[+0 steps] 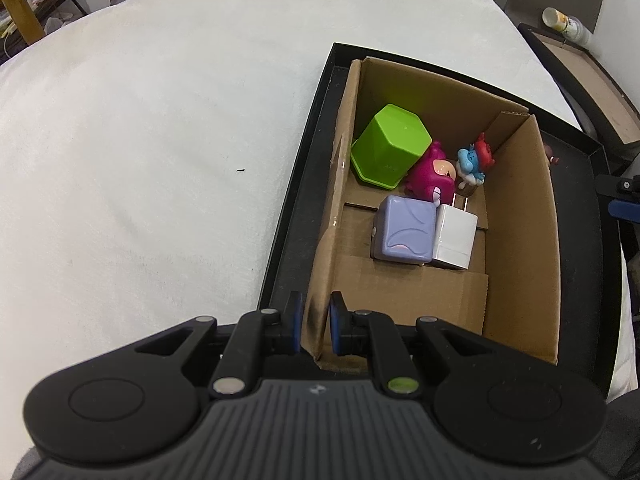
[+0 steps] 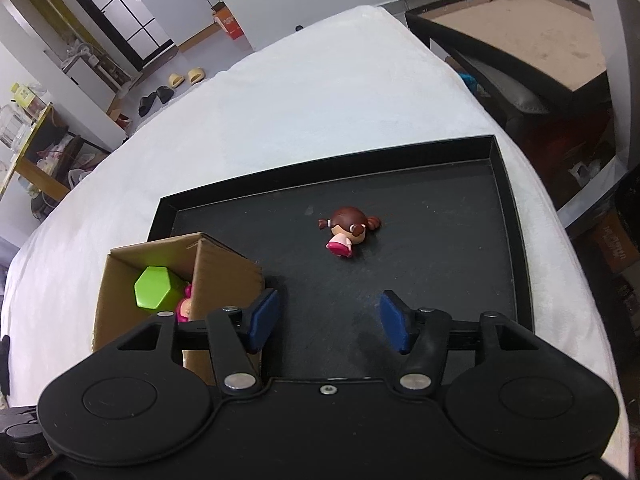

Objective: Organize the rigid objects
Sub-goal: 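Move the open right tool to the brown-haired doll and grasp it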

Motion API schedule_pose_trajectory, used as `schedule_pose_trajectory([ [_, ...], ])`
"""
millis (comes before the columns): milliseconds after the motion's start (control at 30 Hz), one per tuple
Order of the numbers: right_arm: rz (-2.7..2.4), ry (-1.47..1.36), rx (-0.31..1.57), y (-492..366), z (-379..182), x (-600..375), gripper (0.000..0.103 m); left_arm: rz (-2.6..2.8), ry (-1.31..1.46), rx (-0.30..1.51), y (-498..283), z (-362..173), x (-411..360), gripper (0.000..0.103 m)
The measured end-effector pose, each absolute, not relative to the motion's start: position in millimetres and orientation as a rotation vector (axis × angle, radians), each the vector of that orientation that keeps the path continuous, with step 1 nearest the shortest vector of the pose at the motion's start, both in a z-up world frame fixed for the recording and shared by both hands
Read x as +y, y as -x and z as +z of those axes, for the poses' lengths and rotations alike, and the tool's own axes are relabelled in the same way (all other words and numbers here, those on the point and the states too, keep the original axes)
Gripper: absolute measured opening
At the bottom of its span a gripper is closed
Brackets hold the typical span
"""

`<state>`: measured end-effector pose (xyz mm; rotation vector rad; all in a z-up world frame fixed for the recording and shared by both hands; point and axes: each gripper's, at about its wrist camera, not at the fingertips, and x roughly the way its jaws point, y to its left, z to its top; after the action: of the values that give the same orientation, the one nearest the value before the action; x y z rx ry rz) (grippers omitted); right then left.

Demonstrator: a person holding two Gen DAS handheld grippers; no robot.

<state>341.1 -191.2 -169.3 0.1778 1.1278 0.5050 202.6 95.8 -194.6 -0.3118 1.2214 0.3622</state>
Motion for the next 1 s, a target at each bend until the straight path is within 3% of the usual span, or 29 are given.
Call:
schedule_pose_trajectory([
  [867,0.444,-0.304,1.221,-408.3,-235.4,-169.8,0.056,0.392,0.251,1.272,-214.5,-204.2,87.8,0.013],
  [933,0.433,-0.307,1.229,-412.3,-238.4,-166.4,0.052,0.391,0.252,1.273,-214.7,-204.5,88.1,0.013],
  [1000,0.44,-0.315,1.243,-415.6,-243.1,-164.1,0.029,0.392,0.251,1.272,-214.5,-204.5,88.0,0.013],
])
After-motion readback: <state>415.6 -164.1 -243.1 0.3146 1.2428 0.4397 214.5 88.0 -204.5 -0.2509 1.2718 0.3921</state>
